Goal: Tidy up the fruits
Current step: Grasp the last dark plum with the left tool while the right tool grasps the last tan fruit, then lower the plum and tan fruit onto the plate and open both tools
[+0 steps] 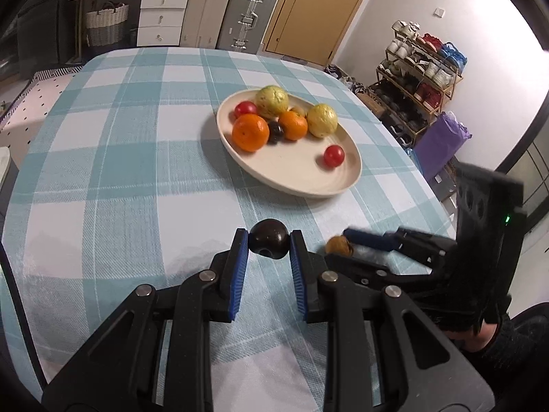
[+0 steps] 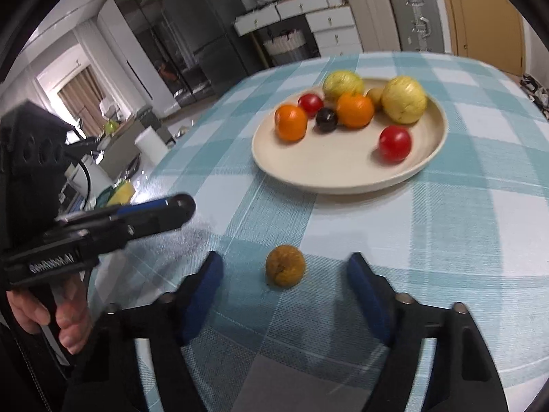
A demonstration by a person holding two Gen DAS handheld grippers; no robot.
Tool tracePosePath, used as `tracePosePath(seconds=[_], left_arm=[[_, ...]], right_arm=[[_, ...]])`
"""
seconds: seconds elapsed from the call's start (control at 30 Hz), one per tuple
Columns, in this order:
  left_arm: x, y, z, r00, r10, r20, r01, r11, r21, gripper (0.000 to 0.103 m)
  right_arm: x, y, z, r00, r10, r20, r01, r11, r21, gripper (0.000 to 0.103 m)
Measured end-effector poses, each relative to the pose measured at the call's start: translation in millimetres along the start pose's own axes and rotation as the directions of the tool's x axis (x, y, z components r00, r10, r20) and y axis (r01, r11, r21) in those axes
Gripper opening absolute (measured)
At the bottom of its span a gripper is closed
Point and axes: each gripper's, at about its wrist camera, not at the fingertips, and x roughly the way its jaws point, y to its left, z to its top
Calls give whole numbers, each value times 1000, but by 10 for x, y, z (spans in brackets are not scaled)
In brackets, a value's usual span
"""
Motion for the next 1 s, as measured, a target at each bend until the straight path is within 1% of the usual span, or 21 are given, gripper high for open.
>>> tracePosePath(seconds=[0.03, 0.07, 0.1, 0.17, 0.27, 0.37, 0.47, 0.57, 0.67, 0.83, 1.0], left_arm=[[-5, -2, 20, 1000, 0, 5, 0, 1000, 1, 21], [-12, -7, 46, 1000, 0, 11, 0, 1000, 2, 21], [-12, -13, 73, 1000, -1, 14, 1, 1000, 4, 21], [-9, -26, 127, 1000, -1, 23, 1, 1000, 7, 21], [18, -58, 208, 999, -12, 30, 12, 1000, 9, 21], [80, -98, 282, 999, -21, 26, 20, 1000, 16, 21], [161, -139, 351, 999, -28, 22, 27, 999, 21, 21], [268, -161, 435, 999, -39, 15, 39, 999, 20, 21], [397, -189, 524, 999, -49, 3, 49, 999, 15, 21], [624, -263, 665, 998, -65, -21, 65, 998, 10, 21], [837, -346, 790, 997, -67, -41, 68, 998, 19, 21]], right_arm=[[25, 16, 5, 1000, 6, -9, -6, 1000, -7, 57], [47, 20, 4, 1000, 4, -17, -4, 1000, -9, 42], [55, 29, 3, 1000, -17, -11, 17, 1000, -16, 35], [76, 26, -2, 1000, -7, -18, 7, 1000, -20, 25], [55, 35, -21, 1000, -7, -4, 7, 1000, -25, 25], [-15, 28, -6, 1000, 8, 29, -7, 1000, -30, 25], [-103, 3, 39, 998, 0, 60, 2, 999, -35, 25], [-198, -74, 123, 996, 1, 92, 1, 1000, -26, 25], [-268, -139, 207, 992, -20, 122, 25, 999, -36, 25], [-285, -297, 385, 989, -36, 143, 41, 998, -36, 25], [-285, -466, 568, 987, -29, 160, 32, 999, -13, 25]])
